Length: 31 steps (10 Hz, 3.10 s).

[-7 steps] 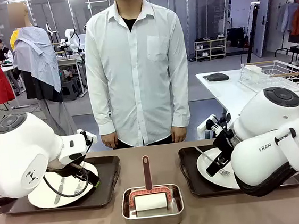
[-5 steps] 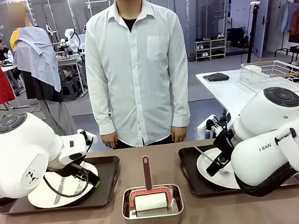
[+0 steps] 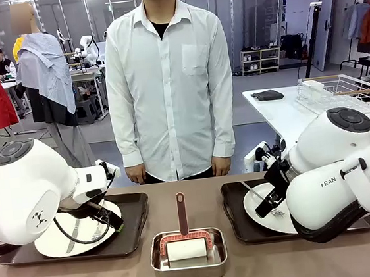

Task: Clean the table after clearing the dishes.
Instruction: When the left (or right) Handle tray is removed, use the left hand (or right hand) to clean the left (or right) side of the table with the Lint Roller.

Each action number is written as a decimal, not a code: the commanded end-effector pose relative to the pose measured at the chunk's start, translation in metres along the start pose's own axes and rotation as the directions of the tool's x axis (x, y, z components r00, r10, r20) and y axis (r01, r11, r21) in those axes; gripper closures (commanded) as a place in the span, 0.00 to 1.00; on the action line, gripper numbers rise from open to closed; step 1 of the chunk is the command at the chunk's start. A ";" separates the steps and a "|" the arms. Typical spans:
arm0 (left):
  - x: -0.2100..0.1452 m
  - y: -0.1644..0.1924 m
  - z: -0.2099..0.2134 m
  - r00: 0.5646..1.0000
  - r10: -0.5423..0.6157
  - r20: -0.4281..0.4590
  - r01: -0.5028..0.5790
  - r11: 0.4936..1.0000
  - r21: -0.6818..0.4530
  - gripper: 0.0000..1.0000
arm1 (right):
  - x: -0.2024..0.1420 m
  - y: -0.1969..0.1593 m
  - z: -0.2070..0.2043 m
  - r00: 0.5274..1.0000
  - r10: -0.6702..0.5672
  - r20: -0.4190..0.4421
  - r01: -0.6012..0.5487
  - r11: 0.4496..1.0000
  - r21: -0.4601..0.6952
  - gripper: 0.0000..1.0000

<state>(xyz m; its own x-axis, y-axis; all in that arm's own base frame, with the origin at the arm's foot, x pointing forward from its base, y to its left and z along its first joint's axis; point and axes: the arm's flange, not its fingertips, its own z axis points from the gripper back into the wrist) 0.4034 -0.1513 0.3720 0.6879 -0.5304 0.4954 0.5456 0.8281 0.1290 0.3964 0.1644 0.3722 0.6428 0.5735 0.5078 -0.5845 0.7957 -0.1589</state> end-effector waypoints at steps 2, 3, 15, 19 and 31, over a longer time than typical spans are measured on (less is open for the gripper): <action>0.000 0.000 0.000 1.000 0.001 0.000 -0.001 1.000 0.000 0.00 | 0.000 0.001 0.000 1.000 0.000 0.000 0.000 1.000 0.001 0.00; 0.000 0.000 0.000 1.000 0.001 0.000 -0.001 1.000 0.000 0.00 | 0.000 0.001 0.000 1.000 0.000 0.000 0.000 1.000 0.001 0.00; 0.004 0.174 0.108 0.935 0.353 0.036 -0.258 0.745 -0.615 0.00 | 0.000 -0.163 0.116 0.838 -0.546 0.009 0.431 0.671 0.603 0.00; -0.112 0.280 0.150 0.641 0.766 0.047 -0.496 0.460 -0.737 0.00 | -0.128 -0.246 0.171 0.483 -0.874 0.053 0.528 0.339 0.779 0.00; -0.271 0.333 0.183 0.245 0.965 0.094 -0.752 0.250 -0.610 0.00 | -0.316 -0.301 0.170 -0.015 -0.999 0.030 0.594 0.016 0.804 0.00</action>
<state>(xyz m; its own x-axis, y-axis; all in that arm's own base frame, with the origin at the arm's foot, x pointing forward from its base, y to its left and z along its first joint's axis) 0.3163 0.2960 0.4406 0.6531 0.6848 0.3233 -0.1004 0.5014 -0.8594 0.2866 -0.2894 0.4004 0.5648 -0.8053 0.1803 -0.0154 0.2082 0.9780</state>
